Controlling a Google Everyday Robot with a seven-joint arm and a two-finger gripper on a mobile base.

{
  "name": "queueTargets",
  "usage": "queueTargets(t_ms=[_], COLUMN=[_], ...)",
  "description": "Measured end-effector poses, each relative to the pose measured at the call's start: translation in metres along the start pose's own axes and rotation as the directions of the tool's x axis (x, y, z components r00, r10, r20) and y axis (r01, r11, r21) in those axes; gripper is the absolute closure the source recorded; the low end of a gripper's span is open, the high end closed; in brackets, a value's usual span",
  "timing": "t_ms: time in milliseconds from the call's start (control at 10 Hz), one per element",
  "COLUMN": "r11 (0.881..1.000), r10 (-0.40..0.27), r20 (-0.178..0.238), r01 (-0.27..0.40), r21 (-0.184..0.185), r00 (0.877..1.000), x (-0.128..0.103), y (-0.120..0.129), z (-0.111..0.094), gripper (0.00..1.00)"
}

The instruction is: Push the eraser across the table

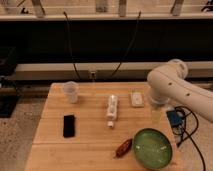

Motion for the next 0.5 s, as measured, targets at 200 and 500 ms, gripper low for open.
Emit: queueTargets(t_ms=[200,500], r11=[1.000,0.997], r10=[-0.021,-0.081], r20=[-0.008,-0.025], r01=[0.021,0.081], r21=[-0.002,-0.002], r00=[1.000,0.996], x=[-0.018,-0.063], y=[-0.001,-0.005], z=[-0.001,-0.003], gripper=[0.20,0.20])
